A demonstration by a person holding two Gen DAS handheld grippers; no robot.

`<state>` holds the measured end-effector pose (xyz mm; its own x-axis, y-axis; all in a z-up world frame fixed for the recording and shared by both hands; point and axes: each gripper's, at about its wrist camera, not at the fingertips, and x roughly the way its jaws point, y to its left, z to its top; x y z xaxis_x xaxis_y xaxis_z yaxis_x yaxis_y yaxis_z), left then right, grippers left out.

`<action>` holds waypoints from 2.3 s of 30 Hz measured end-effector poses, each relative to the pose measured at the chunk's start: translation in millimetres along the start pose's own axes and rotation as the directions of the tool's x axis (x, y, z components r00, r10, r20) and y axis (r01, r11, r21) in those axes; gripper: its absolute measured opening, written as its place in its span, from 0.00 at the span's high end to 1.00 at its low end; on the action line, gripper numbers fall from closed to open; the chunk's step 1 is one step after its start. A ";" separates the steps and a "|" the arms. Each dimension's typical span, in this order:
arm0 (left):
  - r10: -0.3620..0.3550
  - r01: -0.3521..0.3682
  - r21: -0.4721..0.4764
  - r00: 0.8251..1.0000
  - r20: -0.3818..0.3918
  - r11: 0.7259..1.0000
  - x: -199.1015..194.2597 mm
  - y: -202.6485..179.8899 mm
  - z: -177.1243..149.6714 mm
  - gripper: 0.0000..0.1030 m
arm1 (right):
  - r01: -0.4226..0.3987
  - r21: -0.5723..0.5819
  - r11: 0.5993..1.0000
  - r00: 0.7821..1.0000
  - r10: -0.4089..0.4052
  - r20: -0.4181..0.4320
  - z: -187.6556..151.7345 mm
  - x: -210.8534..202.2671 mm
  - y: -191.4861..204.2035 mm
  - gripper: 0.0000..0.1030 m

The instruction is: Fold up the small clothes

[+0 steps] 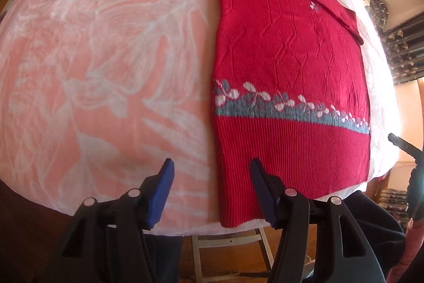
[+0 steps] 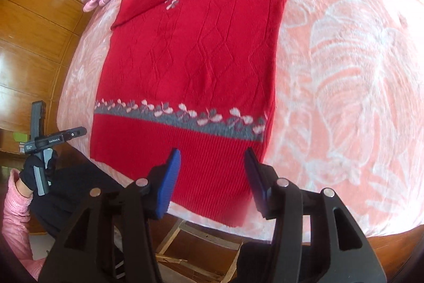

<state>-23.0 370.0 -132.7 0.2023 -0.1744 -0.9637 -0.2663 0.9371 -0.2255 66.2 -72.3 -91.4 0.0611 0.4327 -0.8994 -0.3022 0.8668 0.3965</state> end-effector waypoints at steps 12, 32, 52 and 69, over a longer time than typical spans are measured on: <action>-0.047 0.047 0.030 0.999 -0.013 0.998 21.1 -21.1 -29.7 0.42 | 0.027 0.035 0.999 1.000 -0.027 -0.009 -32.3 10.1 -12.1 0.52; -0.133 0.133 -0.014 0.991 -0.013 0.991 30.3 -22.9 -34.9 0.71 | -0.007 0.062 0.998 0.995 0.013 -0.098 -46.4 44.3 -31.0 0.50; -0.268 0.272 -0.045 0.960 0.082 0.961 4.5 -23.1 -26.7 0.92 | -0.151 0.065 0.986 0.988 0.153 -0.028 -40.2 24.7 -21.7 0.95; -0.279 0.313 -0.080 0.917 0.285 0.946 -39.2 -41.3 86.7 0.93 | -0.244 0.211 0.947 0.959 0.202 0.200 83.1 -39.0 -38.9 0.95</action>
<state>61.9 364.3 -73.3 0.5288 -0.3356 -0.7796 -0.2642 0.8078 -0.5270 154.6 -102.4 -56.5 0.1873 0.6398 -0.7454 -0.1002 0.7673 0.6335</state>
